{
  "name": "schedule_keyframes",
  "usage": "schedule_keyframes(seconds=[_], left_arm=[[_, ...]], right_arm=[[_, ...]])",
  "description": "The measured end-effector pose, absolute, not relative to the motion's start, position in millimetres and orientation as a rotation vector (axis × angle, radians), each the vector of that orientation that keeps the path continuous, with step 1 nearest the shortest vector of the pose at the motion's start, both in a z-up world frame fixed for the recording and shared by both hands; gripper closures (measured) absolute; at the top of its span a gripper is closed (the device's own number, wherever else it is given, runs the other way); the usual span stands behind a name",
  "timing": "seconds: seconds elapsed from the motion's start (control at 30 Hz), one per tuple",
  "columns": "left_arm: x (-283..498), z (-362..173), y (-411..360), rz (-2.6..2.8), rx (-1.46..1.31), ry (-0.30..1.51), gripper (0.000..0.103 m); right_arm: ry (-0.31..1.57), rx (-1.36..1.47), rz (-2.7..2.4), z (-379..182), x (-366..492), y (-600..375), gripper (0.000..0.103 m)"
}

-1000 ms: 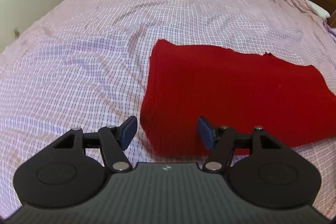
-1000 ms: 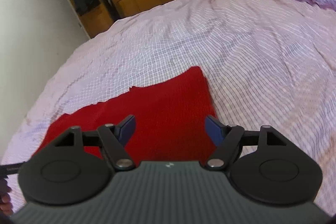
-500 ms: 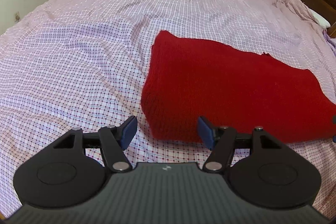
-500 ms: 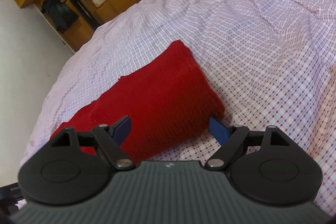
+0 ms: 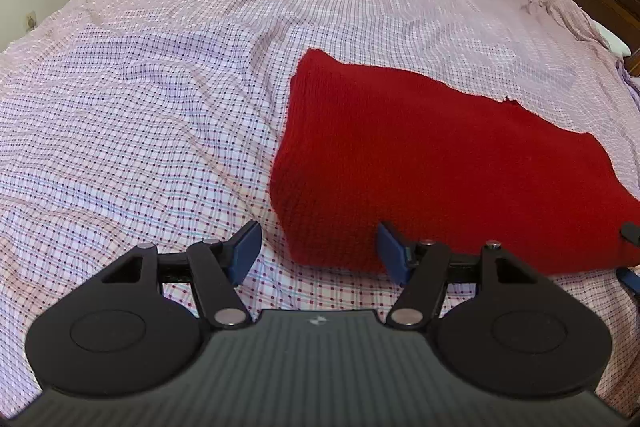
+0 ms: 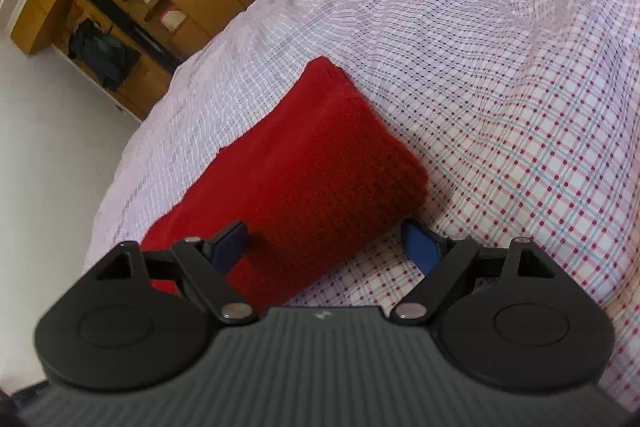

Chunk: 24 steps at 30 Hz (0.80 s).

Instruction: Fold small clothes

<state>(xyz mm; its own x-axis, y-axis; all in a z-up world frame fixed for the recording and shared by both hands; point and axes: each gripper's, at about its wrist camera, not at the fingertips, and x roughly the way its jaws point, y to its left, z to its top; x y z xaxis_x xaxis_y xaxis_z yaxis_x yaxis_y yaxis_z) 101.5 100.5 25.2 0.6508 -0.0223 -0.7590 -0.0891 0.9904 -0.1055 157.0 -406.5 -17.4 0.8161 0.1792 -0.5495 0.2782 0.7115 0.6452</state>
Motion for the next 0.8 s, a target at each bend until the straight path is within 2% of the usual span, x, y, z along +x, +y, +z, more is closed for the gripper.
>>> schedule_keyframes(seconds=[0.23, 0.53, 0.63, 0.67, 0.7, 0.8], left_arm=[[102, 26, 98, 0.038, -0.132, 0.852, 0.034], [103, 24, 95, 0.039, -0.124, 0.849, 0.034], [101, 27, 91, 0.04, -0.105, 0.838, 0.034], [100, 28, 91, 0.039, -0.102, 0.835, 0.034], [100, 30, 90, 0.039, -0.101, 0.831, 0.034], [98, 35, 86, 0.035, -0.097, 0.825, 0.034]], right_arm=[[0.548, 0.976, -0.099, -23, 156, -413, 0.014], [0.459, 0.96, -0.134, -31, 168, -393, 0.014], [0.402, 1.037, -0.163, -36, 169, -399, 0.037], [0.399, 1.055, -0.17, -37, 169, -404, 0.059], [0.397, 1.068, -0.165, -39, 170, -408, 0.067], [0.378, 1.124, -0.109, -39, 170, -422, 0.074]])
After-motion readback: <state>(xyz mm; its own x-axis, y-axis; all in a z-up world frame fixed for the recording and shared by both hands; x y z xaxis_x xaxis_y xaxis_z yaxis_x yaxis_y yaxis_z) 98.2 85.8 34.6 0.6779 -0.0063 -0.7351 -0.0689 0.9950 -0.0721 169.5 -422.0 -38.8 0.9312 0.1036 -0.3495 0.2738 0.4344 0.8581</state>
